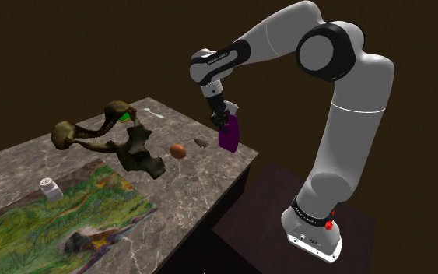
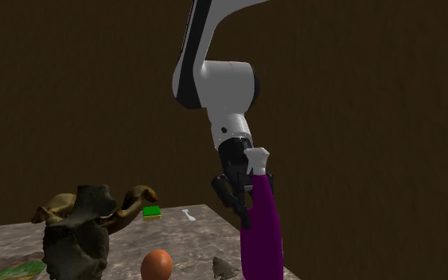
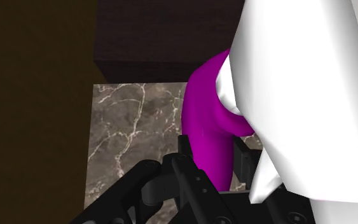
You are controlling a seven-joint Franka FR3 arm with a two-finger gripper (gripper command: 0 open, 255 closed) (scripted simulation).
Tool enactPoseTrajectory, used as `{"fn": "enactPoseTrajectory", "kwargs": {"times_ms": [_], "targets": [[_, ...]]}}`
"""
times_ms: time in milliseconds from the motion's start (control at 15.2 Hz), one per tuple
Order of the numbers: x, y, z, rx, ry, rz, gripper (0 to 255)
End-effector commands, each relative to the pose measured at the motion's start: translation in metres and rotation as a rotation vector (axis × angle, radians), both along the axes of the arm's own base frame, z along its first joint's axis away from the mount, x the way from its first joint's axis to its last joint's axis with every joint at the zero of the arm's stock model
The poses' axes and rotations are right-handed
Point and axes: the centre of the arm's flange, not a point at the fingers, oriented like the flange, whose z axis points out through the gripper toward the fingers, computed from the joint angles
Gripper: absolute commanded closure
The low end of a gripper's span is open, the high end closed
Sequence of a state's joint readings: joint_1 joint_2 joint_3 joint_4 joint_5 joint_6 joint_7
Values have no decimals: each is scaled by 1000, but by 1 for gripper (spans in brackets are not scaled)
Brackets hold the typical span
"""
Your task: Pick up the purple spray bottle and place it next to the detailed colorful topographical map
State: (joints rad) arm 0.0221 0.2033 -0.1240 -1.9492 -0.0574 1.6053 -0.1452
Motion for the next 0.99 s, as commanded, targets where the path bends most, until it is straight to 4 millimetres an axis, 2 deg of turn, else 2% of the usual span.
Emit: {"fn": "enactPoseTrajectory", "kwargs": {"times_ms": [0, 924], "targets": [[0, 1, 11, 0, 0, 0, 255], [0, 1, 85, 0, 0, 0, 255]]}}
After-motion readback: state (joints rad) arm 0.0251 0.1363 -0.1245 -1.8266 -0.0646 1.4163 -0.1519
